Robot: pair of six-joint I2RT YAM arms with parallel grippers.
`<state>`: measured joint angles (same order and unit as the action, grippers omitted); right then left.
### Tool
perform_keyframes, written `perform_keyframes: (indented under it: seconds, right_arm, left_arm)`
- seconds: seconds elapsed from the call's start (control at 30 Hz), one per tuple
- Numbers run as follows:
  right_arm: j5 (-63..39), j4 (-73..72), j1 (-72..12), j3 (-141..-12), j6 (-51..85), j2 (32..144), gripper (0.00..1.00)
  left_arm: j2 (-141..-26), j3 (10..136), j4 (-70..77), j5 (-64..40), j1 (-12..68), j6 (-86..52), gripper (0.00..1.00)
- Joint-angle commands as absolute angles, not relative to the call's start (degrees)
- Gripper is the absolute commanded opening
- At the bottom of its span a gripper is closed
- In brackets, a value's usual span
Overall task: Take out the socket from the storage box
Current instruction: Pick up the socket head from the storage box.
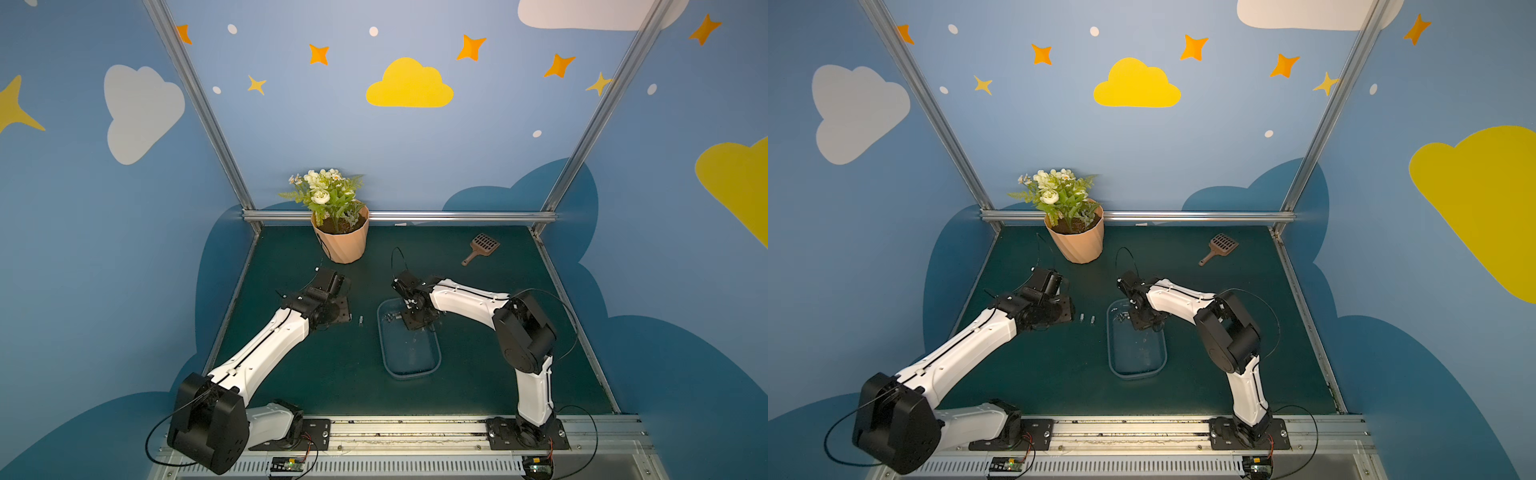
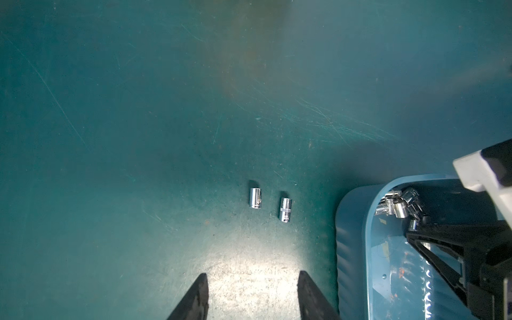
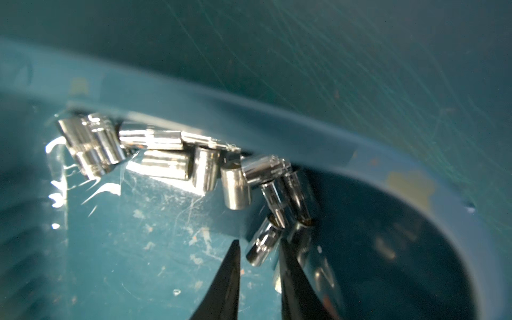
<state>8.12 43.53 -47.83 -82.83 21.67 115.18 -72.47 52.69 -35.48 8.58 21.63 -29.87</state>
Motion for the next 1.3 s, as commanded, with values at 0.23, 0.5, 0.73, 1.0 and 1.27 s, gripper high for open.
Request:
perform_keyframes:
  seconds: [0.23, 0.5, 0.73, 1.0, 1.27]
  right_arm:
    - [6.54, 43.74, -48.18, -84.57, 21.88, 117.58, 0.24]
    - [6.12, 43.13, -48.09, -84.17, 21.8, 117.3, 0.16]
    - [5.17, 42.63, -48.11, -83.98, 21.2, 114.93, 0.11]
    - [3.87, 42.76, -48.06, -83.69, 21.09, 109.36, 0.1]
    - [3.56, 44.01, -46.52, -84.34, 20.21, 104.24, 0.1]
  left_arm:
    - [-71.53, 51.95, -35.6, 7.73, 21.33, -29.62, 0.53]
    - [-71.65, 51.86, -35.51, 7.65, 21.33, -29.49, 0.53]
    - [-71.77, 51.86, -35.51, 7.66, 21.3, -29.44, 0.53]
    - [-71.72, 51.83, -35.6, 7.71, 21.34, -29.45, 0.53]
    - [-71.76, 51.86, -35.64, 7.64, 21.29, -29.53, 0.53]
